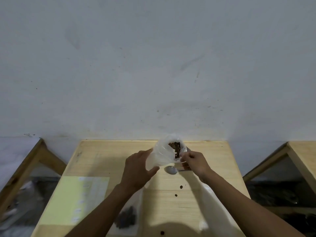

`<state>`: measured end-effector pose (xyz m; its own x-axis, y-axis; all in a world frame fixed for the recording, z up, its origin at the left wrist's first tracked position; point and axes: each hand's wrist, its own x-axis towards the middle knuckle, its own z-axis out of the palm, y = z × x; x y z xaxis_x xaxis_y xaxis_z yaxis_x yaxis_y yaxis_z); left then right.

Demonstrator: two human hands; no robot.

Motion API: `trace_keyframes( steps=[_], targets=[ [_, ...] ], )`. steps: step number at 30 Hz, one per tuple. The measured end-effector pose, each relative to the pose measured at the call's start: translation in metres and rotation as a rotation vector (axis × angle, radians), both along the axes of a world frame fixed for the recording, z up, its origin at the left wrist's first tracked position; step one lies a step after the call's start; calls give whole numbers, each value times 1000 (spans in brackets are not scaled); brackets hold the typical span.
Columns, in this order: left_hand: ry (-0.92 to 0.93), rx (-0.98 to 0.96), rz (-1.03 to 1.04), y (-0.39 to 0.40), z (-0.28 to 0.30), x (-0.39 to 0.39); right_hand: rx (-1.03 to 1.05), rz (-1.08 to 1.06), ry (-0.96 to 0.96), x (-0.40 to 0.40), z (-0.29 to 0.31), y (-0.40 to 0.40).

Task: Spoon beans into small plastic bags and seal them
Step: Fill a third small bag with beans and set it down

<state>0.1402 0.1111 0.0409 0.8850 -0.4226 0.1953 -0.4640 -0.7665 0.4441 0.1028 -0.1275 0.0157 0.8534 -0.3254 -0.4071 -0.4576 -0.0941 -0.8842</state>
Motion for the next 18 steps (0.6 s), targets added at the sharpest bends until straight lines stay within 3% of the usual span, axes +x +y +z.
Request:
trace_keyframes(
  steps=[3,6,9,14,18],
  targets=[
    [85,5,72,12,-3,3,-689,336,100,-3,-34,-14],
    [180,-16,119,22,-5,3,-1038,530,154,-11,-54,-19],
    [243,-49,153,28,-7,3,-1122,523,68,-14,-64,-21],
    [332,-133,212,28,-15,2,-1152,613,135,-10,-60,-20],
    [366,-118,238,29,-23,12,-969,692,60,-7,-38,-23]
  ],
)
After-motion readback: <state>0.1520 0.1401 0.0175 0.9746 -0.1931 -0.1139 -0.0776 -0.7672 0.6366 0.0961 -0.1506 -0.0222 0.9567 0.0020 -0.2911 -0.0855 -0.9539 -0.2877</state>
